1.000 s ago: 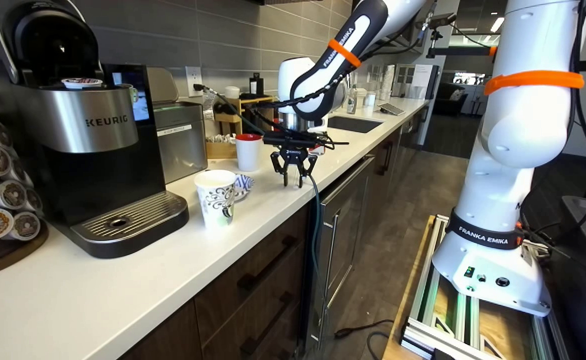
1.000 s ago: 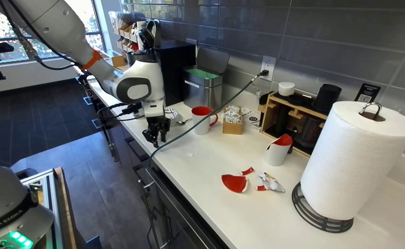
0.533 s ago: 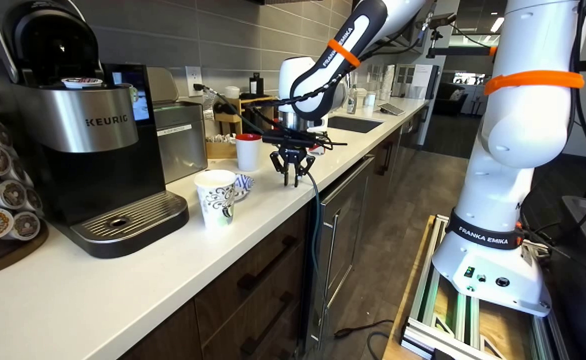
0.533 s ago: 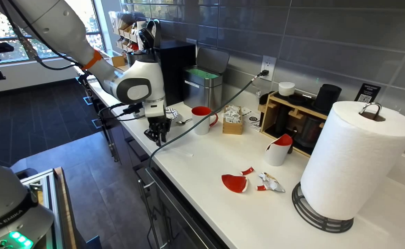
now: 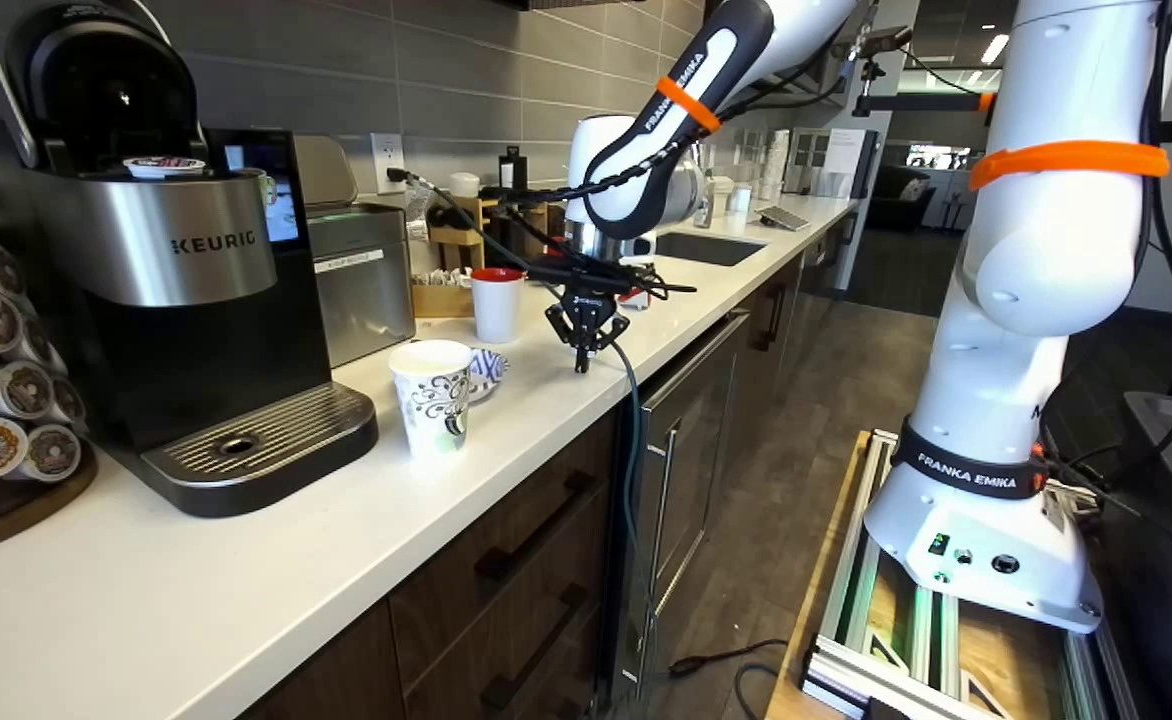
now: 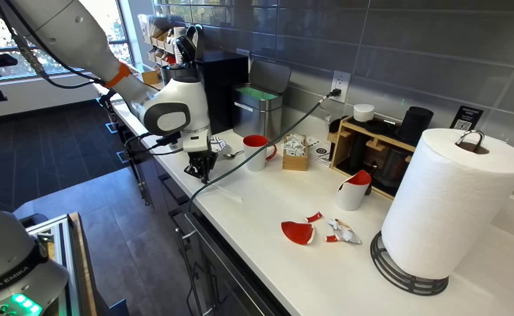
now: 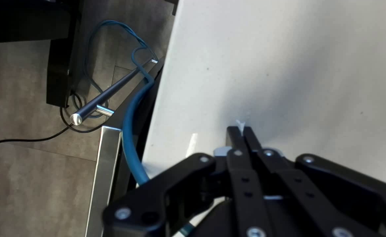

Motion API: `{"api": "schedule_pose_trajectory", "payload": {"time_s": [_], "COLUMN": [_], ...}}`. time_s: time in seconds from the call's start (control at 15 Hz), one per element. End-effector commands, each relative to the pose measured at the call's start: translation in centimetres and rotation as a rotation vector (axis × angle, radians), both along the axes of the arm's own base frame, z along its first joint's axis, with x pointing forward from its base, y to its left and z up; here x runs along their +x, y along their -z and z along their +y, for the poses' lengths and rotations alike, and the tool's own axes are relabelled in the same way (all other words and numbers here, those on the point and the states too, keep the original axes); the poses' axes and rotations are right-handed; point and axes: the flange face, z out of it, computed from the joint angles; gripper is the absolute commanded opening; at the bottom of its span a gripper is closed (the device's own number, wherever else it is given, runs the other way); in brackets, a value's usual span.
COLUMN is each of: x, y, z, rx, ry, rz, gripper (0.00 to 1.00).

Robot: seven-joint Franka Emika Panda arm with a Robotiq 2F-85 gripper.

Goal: The object was instructed to pick up an object and put it in a cap and it was jerking

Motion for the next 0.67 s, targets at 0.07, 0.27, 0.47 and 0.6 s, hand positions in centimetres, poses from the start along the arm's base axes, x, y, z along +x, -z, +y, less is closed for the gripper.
{"api": "schedule_pose_trajectory", "payload": {"time_s": [0.07,0.27,0.47,0.6], "x": [-0.7,-0.1,-0.4,-0.9], "y": [-1.0,-4.7,-8.9,-11.6], "z": [-0.5,0.1,0.3,-0.2], "rx": [0.074,0.192,0.304,0.363], "ry": [0.025,-0.023,-0.122,-0.213], "rz": [-0.054,-0.143,-0.237,-0.290], "gripper": [0.01,0.01,0.01,0.01]}}
